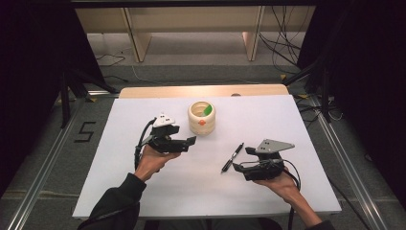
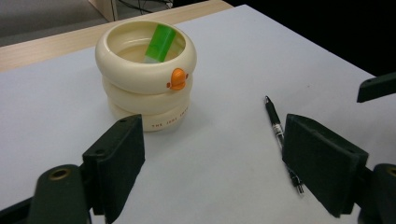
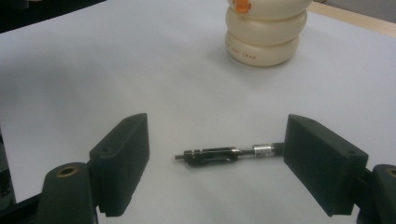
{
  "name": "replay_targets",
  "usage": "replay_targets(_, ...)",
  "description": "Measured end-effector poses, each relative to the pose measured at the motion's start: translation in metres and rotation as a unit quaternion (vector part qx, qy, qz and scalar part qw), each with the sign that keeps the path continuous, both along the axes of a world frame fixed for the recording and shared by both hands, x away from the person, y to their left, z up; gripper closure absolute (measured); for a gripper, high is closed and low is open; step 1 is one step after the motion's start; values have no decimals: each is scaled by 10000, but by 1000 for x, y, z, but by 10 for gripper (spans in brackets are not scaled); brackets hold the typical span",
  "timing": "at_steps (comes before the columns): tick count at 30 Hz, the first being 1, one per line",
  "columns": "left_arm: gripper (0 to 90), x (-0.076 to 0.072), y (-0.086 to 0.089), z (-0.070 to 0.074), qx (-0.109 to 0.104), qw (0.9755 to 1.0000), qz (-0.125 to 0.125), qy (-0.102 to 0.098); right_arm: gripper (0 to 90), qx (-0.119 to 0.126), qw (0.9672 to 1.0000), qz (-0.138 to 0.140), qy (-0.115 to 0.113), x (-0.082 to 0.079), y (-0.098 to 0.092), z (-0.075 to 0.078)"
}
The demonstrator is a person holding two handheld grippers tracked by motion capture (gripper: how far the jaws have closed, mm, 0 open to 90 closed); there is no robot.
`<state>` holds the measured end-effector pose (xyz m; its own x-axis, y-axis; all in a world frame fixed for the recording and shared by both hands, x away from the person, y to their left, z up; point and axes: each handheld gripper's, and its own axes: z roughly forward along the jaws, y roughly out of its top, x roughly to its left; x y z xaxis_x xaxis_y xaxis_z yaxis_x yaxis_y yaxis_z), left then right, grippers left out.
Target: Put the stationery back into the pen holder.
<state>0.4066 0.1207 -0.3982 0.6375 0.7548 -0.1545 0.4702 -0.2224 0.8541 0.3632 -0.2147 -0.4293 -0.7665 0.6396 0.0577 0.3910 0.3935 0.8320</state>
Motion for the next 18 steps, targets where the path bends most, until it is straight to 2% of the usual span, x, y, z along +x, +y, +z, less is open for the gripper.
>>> replay_targets(8, 204, -28, 14, -5, -176, 9996, -62, -209, 221, -238, 9995, 189, 109, 8, -6, 7)
replay_targets(13, 204, -39, 20, -8, -152, 9993, -63, -337, 237, -542, 9979, 317, 179, 15, -4, 5)
replay_targets(18, 204, -47, 23, -10, -169, 9992, -91, -337, 242, -1006, 9935, 481, 235, 23, -2, 2)
